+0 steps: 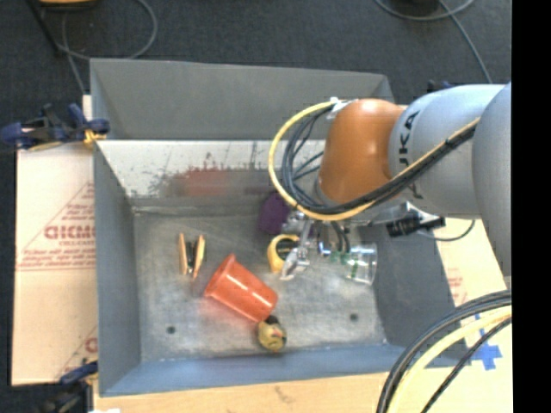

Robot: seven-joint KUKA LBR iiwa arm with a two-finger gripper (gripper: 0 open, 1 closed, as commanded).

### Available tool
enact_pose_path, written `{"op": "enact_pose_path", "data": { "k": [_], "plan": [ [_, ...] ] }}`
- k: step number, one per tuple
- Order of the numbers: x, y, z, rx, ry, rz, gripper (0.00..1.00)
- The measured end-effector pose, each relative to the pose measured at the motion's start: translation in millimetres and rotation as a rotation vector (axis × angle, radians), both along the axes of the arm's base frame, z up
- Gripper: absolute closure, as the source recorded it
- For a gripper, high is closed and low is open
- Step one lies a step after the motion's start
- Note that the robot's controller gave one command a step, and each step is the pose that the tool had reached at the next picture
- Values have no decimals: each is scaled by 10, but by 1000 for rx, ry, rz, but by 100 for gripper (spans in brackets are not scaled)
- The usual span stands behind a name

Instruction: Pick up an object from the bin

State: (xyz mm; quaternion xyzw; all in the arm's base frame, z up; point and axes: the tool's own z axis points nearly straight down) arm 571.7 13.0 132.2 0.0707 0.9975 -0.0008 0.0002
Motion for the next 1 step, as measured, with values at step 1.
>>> {"op": "enact_pose_path", "data": {
  "k": [1],
  "plan": [
    [-139,2,519,1,7,11,100]
  ]
}}
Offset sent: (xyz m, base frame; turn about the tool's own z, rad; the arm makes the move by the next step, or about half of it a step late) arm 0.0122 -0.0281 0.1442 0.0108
